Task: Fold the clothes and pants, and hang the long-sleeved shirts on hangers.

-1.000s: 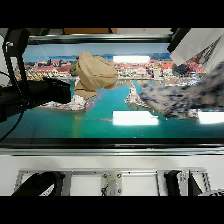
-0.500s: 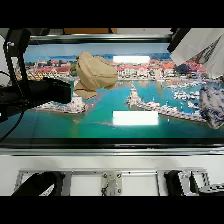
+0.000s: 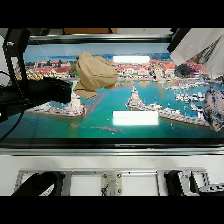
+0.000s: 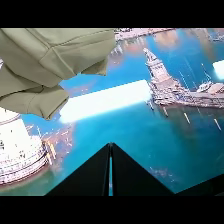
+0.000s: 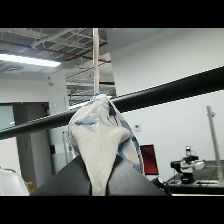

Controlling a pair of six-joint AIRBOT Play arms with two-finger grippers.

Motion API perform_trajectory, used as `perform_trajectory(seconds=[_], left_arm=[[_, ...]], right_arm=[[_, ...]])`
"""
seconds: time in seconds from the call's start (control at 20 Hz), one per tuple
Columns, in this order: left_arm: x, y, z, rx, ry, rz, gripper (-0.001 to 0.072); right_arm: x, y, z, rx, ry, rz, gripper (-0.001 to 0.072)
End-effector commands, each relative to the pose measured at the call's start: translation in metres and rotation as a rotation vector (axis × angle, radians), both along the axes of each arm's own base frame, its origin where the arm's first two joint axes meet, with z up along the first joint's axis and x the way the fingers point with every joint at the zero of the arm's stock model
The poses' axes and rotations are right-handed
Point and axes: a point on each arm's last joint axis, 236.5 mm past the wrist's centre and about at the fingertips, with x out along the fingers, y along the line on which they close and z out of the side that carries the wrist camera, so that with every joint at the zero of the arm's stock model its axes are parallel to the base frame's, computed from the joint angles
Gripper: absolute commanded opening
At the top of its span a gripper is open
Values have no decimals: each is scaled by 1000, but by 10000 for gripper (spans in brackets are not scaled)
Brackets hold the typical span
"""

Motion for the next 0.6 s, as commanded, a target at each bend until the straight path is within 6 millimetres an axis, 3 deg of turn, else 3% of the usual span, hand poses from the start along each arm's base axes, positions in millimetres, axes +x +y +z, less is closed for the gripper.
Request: perform_trajectory(seconds=[0.0, 0.25, 0.55], left_arm=[[0, -1, 0, -2, 1, -1, 16], [0, -1, 0, -6, 3, 1, 15], [-1, -2, 0, -15, 8, 3, 15]], right_arm=[[-10, -9, -4, 10, 23, -78, 10], [-22, -29, -15, 46, 37, -165, 10], [-17, -50, -32, 67, 110, -207, 11]])
